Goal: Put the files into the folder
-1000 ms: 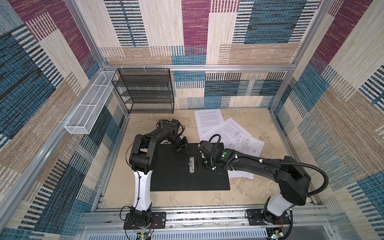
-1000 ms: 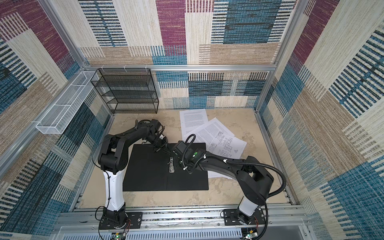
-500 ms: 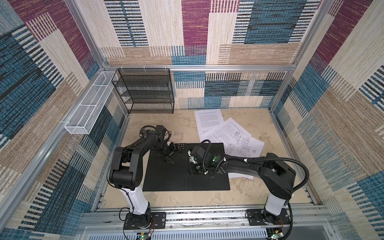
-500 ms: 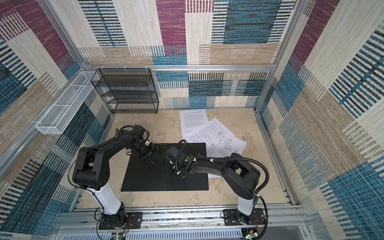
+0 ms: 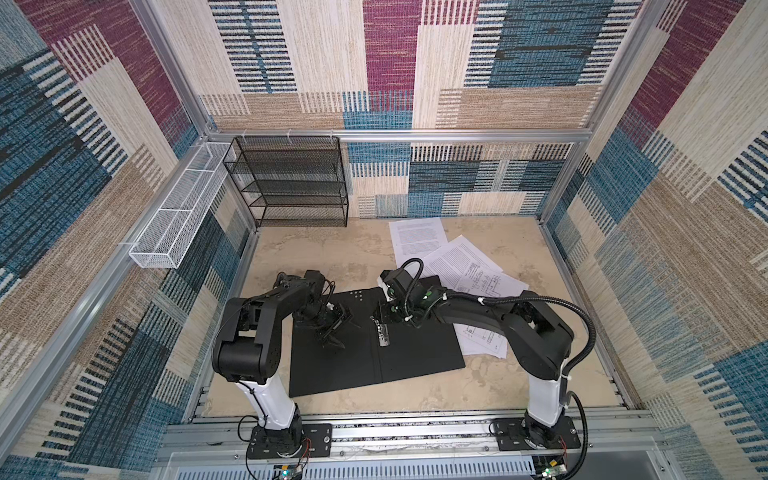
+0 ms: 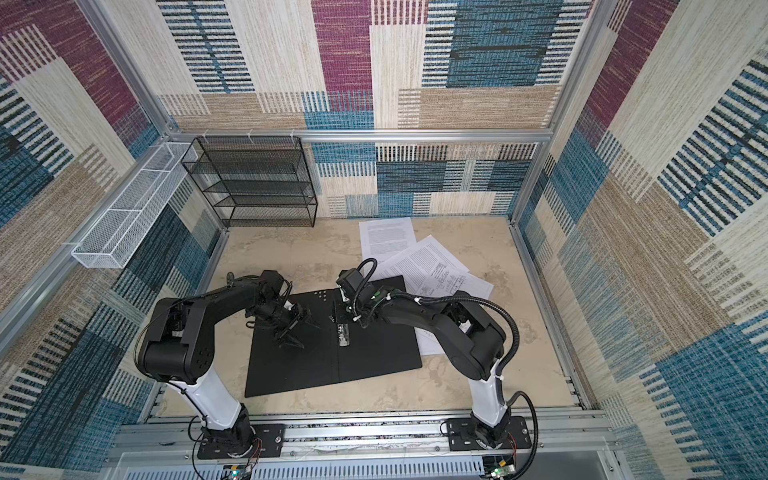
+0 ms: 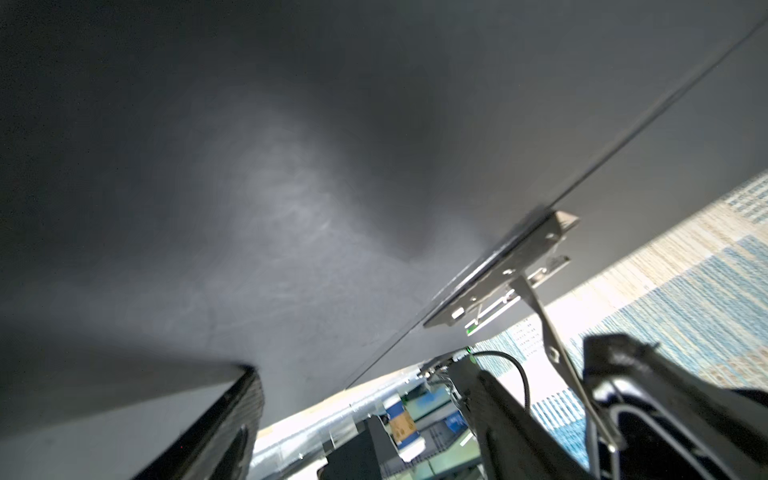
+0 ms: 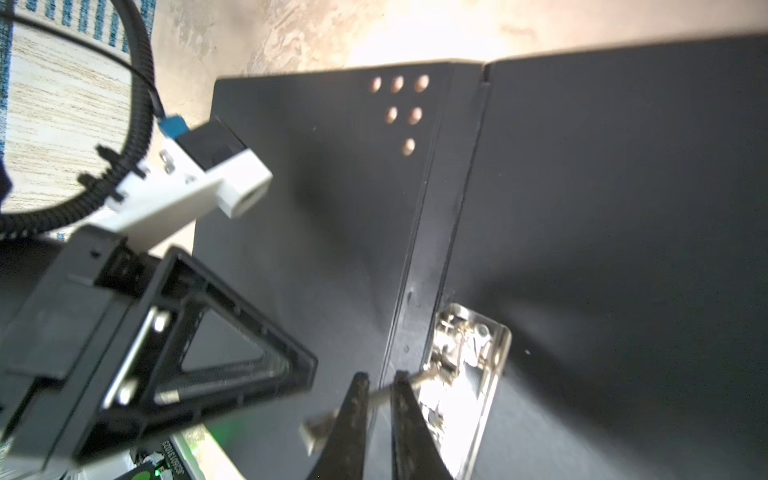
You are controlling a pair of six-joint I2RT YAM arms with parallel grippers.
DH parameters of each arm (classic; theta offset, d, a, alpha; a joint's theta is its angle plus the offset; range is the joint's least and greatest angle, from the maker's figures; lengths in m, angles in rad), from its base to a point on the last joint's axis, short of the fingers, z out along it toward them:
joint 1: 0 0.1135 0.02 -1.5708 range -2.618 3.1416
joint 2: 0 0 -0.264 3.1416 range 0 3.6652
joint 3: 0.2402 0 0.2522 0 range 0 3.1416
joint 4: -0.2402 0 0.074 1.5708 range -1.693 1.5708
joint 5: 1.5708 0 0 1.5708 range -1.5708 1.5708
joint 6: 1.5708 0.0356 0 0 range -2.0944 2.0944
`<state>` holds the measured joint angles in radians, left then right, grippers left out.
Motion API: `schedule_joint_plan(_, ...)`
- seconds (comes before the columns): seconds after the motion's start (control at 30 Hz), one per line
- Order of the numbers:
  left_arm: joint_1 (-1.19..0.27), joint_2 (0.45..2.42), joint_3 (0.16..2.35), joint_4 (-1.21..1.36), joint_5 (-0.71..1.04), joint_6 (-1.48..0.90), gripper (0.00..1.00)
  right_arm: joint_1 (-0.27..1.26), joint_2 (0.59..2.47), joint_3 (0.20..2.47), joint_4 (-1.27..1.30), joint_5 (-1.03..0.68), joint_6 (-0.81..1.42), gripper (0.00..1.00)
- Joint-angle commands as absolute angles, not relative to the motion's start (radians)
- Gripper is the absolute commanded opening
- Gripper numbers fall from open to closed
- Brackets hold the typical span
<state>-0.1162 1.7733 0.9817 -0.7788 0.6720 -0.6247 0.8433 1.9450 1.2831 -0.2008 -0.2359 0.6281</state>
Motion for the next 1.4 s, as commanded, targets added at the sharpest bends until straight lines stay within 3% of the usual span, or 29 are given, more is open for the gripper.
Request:
schedule_joint_plan(0.0, -0.105, 1.777, 0.950, -0.724, 0.524, -0.614, 0.81, 0.844, 1.944, 1.284, -0.178, -0.235, 0.628, 0.14)
schedule_joint_plan(0.13, -0.098, 1.778, 0.935, -0.712, 0.524, -0.612, 0.82, 0.830, 1.895, 1.195, -0.160, -0.219, 0.644, 0.23)
schedule_joint_plan(0.23, -0.095, 1.789, 0.920, -0.700, 0.533, -0.616, 0.82, 0.827, 1.925, 1.246, -0.175, -0.224, 0.634, 0.23)
schedule_joint_plan(0.4, -0.091, 1.799, 0.908, -0.680, 0.542, -0.625, 0.82, 0.827, 1.879, 1.217, -0.236, -0.123, 0.694, 0.16)
schedule_joint_plan(0.63, -0.086, 1.810, 0.910, -0.672, 0.548, -0.624, 0.82, 0.863, 1.770, 1.046, -0.212, -0.184, 0.735, 0.06)
schedule_joint_plan(0.9, -0.086, 1.819, 0.910, -0.672, 0.545, -0.621, 0.82, 0.949, 1.846, 1.080, -0.128, -0.304, 0.727, 0.04)
schedule_joint_plan(1.37, -0.075, 1.816, 0.910, -0.697, 0.519, -0.598, 0.82, 0.818, 1.957, 1.218, -0.058, -0.369, 0.610, 0.05)
